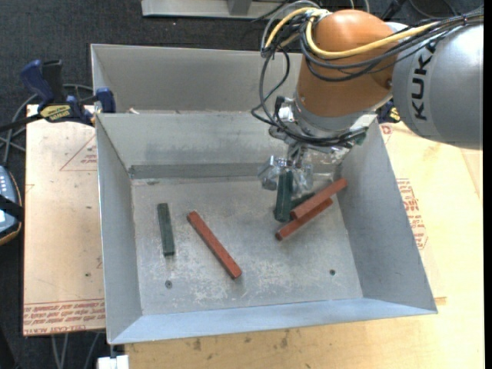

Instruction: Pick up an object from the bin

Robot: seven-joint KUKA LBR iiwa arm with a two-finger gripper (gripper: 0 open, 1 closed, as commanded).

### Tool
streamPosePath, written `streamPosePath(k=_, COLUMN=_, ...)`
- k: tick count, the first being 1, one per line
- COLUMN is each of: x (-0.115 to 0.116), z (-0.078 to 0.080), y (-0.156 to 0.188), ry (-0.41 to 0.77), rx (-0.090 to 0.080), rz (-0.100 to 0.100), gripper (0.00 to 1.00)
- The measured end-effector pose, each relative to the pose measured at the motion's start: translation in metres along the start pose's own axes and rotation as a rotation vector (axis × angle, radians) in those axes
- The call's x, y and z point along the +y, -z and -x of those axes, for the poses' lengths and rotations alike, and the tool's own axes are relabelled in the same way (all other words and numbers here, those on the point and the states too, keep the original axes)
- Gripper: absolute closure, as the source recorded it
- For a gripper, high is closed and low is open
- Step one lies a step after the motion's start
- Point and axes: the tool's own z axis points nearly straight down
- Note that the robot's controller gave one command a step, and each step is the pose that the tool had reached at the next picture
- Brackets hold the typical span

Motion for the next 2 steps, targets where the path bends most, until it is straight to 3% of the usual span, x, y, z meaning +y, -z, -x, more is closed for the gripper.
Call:
streamPosePath(k=1, x=0.001, z=-0.011, y=-0.068, ry=0.381, rx=0.003, rz=0.015, gripper=1.0)
streamPosePath(k=2, x=-0.002, z=-0.026, y=0.007, ry=0.394, rx=0.001, rz=0.002, gripper=1.0)
